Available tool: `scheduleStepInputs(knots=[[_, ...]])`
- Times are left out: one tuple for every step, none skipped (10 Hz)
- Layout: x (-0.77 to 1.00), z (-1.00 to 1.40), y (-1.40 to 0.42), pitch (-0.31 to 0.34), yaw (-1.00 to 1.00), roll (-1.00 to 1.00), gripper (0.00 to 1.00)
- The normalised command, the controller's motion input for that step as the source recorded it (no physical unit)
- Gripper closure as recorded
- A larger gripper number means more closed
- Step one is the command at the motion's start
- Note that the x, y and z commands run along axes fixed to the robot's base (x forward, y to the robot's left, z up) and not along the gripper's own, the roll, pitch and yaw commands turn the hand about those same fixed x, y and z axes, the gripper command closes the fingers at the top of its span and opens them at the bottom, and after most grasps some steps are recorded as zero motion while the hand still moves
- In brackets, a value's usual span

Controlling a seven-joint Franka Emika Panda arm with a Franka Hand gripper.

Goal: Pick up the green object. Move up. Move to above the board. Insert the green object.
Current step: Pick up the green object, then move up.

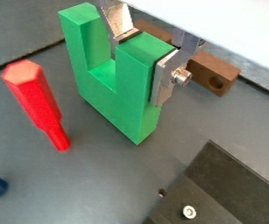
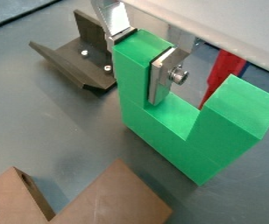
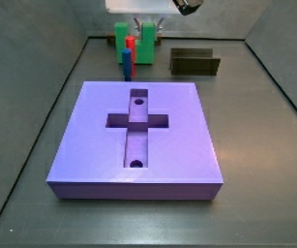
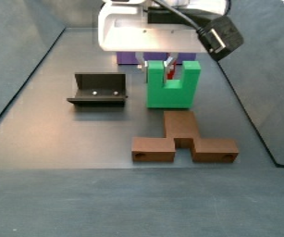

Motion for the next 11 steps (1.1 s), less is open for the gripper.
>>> scheduleStepInputs(knots=[[0.00, 0.00, 0.00, 0.000, 0.00, 0.00, 1.00], [0.00, 0.00, 0.00, 0.000, 0.00, 0.00, 1.00], [0.00, 0.00, 0.00, 0.000, 0.00, 0.00, 1.00], [0.00, 0.00, 0.00, 0.000, 0.00, 0.00, 1.00], [0.00, 0.00, 0.00, 0.000, 0.00, 0.00, 1.00], [0.00, 0.00, 0.00, 0.000, 0.00, 0.00, 1.00], [0.00, 0.00, 0.00, 0.000, 0.00, 0.00, 1.00], [0.00, 0.00, 0.00, 0.000, 0.00, 0.00, 1.00], [0.00, 0.00, 0.00, 0.000, 0.00, 0.00, 1.00], [0.00, 0.83, 0.00, 0.000, 0.00, 0.00, 1.00], [0.03, 0.86, 0.00, -0.013, 0.01, 0.00, 1.00]])
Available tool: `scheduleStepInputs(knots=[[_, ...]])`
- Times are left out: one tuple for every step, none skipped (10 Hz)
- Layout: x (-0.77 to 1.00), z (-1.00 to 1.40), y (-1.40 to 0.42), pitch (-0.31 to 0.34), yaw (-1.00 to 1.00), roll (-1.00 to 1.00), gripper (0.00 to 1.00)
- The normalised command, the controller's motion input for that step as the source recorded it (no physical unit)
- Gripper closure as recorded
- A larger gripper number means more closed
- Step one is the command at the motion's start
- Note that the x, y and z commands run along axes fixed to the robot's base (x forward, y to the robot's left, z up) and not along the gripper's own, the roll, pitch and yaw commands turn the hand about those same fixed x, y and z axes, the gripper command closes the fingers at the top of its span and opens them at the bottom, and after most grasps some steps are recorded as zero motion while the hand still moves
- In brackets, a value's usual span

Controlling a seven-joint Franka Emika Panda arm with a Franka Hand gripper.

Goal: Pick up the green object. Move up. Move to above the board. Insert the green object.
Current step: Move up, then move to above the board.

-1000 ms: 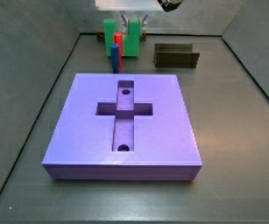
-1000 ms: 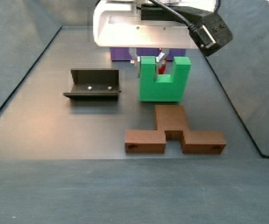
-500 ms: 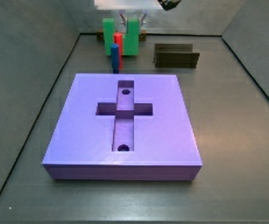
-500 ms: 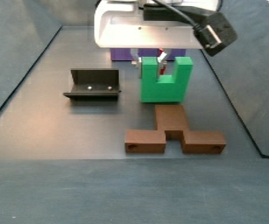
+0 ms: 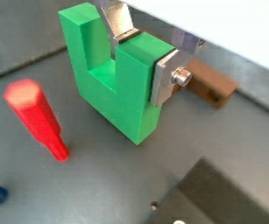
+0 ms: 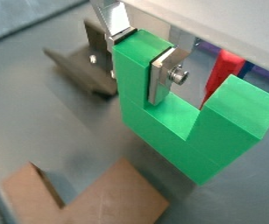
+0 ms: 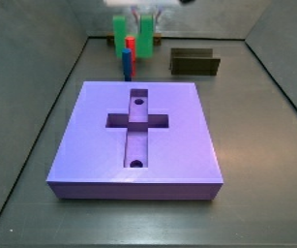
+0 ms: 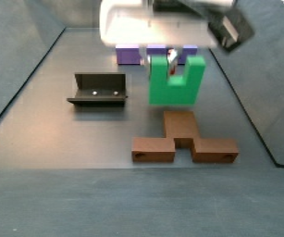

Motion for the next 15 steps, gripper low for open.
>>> scheduleStepInputs(knots=[[-0.02, 0.63, -0.01, 0.044, 0.02, 0.00, 1.00], [0.01, 0.32, 0.00, 0.024, 0.01, 0.02, 1.00], [0.00, 1.40, 0.00, 0.000, 0.00, 0.00, 1.00], [-0.04, 1.40, 0.00, 0.037, 0.00, -0.01, 1.00], [-0.06, 1.40, 0.00, 0.021, 0.00, 0.01, 1.00], [-0.02, 1.40, 0.00, 0.007, 0.00, 0.02, 1.00], [0.04, 0.88, 0.00, 0.083, 0.00, 0.01, 1.00], [0.04, 0.49, 0.00, 0.087, 0.00, 0.01, 1.00], [0.05, 0.24, 0.00, 0.063, 0.00, 0.01, 1.00], [-0.01, 0.20, -1.40, 0.365, -0.21, -0.01, 1.00], [-0.01, 0.19, -1.40, 0.350, -0.18, 0.00, 1.00], [-0.01, 0.19, -1.40, 0.250, -0.08, 0.00, 1.00], [0.00, 0.19, -1.40, 0.201, -0.06, -0.03, 1.00], [0.00, 0.20, -1.40, 0.137, -0.02, -0.01, 1.00], [0.01, 0.21, -1.40, 0.109, 0.00, 0.00, 1.00]])
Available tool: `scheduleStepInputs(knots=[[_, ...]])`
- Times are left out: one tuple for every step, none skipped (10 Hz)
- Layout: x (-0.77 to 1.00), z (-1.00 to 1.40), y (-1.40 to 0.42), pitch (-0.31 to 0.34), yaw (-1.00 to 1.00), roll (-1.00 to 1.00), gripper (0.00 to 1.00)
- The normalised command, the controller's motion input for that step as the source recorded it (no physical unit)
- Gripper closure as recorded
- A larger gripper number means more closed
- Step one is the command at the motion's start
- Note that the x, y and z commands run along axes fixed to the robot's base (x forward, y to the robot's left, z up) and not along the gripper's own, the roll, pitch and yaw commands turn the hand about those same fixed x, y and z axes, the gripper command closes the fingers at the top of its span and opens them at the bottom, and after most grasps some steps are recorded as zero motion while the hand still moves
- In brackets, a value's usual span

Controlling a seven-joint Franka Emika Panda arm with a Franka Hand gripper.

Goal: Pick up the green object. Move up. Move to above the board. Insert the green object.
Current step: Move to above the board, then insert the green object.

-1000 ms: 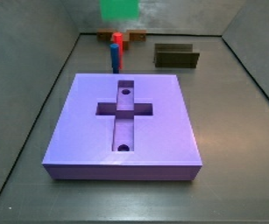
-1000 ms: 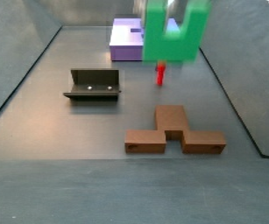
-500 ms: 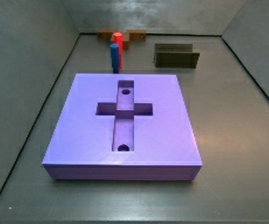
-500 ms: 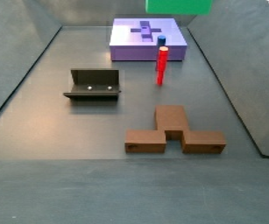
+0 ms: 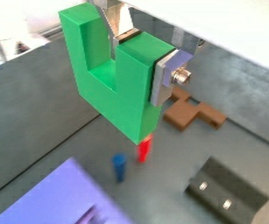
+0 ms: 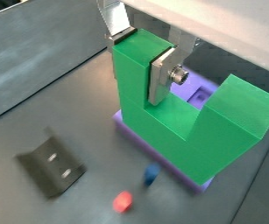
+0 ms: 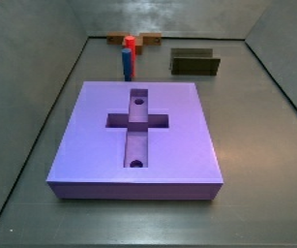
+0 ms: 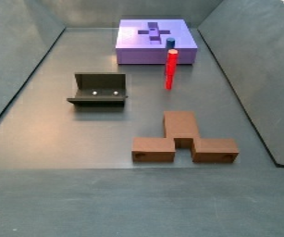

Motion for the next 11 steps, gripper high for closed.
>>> scheduleStepInputs(knots=[[0.03, 0.21, -1.40, 0.105, 0.00, 0.00, 1.00], [0.04, 0.21, -1.40, 0.109, 0.00, 0.01, 1.00], [0.10, 0.22, -1.40, 0.133, 0.01, 0.01, 1.00], [0.09, 0.14, -0.86, 0.146, 0.01, 0.01, 1.00], [0.09, 0.05, -0.22, 0.153, 0.01, 0.01, 1.00], [0.00, -0.13, 0.00, -0.031, 0.00, 0.00, 1.00], [-0.14, -0.18, -0.01, -0.027, 0.17, 0.18, 1.00], [0.16, -0.46, -0.07, -0.143, 0.47, 0.32, 1.00], [0.29, -0.37, -0.02, -0.204, 0.41, 0.18, 1.00], [0.46, -0.56, -0.21, -0.167, 0.23, 0.17, 1.00], [0.46, -0.80, -0.34, -0.131, -0.41, 0.17, 1.00]])
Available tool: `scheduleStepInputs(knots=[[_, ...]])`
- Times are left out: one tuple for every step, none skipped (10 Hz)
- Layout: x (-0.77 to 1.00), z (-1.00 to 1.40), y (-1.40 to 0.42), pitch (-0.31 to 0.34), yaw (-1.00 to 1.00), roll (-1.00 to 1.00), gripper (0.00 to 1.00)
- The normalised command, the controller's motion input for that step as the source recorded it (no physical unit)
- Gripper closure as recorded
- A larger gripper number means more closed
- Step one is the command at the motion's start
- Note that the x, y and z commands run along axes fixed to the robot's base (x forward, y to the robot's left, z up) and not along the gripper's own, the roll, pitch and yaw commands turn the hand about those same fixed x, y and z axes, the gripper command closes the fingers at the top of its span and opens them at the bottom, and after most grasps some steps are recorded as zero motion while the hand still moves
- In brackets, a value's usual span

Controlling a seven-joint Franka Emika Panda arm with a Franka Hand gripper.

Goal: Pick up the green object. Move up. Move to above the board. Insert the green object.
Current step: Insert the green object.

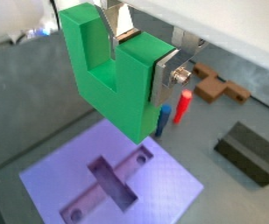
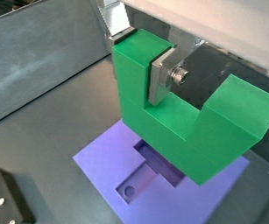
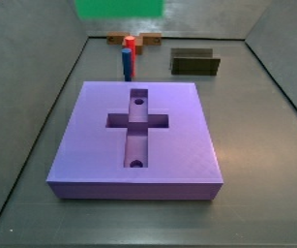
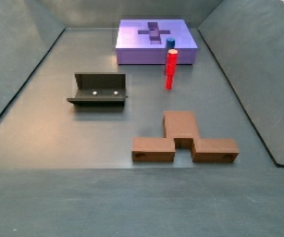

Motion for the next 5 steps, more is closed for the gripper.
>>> scheduleStepInputs(knots=[[0.44, -0.79, -0.37, -0.097, -0.57, 0.23, 1.00], [0.31, -0.78, -0.33, -0.076, -0.57, 0.26, 1.00], [0.20, -0.83, -0.28, -0.060, -0.47, 0.25, 1.00], [0.25, -0.87, -0.27, 0.000, -0.42, 0.26, 1.00], [0.27, -0.75, -0.27, 0.087, -0.38, 0.23, 1.00]])
